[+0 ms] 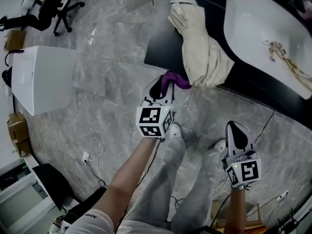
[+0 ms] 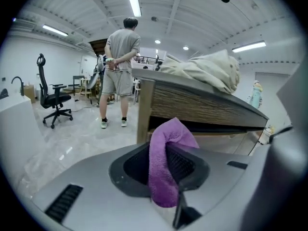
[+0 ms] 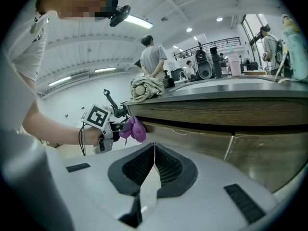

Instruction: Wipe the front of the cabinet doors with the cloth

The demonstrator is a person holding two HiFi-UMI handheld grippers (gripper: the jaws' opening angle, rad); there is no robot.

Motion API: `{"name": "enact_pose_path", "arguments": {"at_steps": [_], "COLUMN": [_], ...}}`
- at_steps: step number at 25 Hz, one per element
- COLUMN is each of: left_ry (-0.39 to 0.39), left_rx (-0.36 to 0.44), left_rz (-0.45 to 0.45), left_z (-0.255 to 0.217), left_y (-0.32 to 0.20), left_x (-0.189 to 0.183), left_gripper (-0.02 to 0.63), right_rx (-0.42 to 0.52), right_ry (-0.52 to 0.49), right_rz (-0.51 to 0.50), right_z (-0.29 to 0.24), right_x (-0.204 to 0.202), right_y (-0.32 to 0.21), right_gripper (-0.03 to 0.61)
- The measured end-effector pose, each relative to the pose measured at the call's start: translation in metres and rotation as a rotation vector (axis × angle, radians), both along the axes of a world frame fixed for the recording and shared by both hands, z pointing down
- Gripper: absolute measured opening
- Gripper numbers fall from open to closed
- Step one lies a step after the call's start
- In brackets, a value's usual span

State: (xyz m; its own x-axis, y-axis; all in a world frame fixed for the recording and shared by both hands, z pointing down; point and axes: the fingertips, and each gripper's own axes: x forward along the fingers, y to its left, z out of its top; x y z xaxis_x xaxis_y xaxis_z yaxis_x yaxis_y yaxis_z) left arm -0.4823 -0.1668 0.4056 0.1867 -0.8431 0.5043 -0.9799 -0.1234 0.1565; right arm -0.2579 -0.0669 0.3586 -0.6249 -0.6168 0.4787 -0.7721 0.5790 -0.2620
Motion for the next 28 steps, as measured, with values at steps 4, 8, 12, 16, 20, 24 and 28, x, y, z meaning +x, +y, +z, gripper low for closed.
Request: {"name": "enact_pose_path", "arguments": {"at_steps": [4, 8, 12, 16, 20, 24, 28], "left_ry": [-0.017, 0.008, 0.035, 0.028, 0.049, 0.100, 0.091], "left_rx": [0.020, 0.026, 0.012, -0.024, -0.059, -0.084, -0.094], "left_rz": [-0.072, -0.127, -0.102, -0.028, 0.040, 0.115, 0.189], "left_z": [-0.006, -0.011, -0.010, 0.000, 0.020, 0.039, 0.055], "left_y": [0.000, 0.009, 0.034, 0.062, 0.075, 0.077, 0.072], "left_x": [-0.042, -0.054, -0.024, 0.044, 0.135, 0.228, 0.285], "left_gripper": [0.087, 0.087, 0.087, 0.087, 0.087, 0.087, 0.087], "right_rx": [-0.001, 0.005, 0.006, -0.007, -0.036, -0.071, -0.091], "right_ry": [-0.020, -0.043, -0.067, -0.070, -0.067, -0.065, -0.065], "right_rz": [-0.014, -0.046, -0.061, -0.056, -0.007, 0.038, 0.100], "right_z": [0.000, -0.002, -0.007, -0.008, -0.004, 0.014, 0.029], "right_x": [-0.023, -0.036, -0.025, 0.017, 0.075, 0.134, 0.175], "right_y": [-0.002, 0.000, 0.010, 0.025, 0.046, 0.063, 0.072], "right_gripper": [0.026, 0.026, 0.026, 0.026, 0.026, 0.026, 0.026]}}
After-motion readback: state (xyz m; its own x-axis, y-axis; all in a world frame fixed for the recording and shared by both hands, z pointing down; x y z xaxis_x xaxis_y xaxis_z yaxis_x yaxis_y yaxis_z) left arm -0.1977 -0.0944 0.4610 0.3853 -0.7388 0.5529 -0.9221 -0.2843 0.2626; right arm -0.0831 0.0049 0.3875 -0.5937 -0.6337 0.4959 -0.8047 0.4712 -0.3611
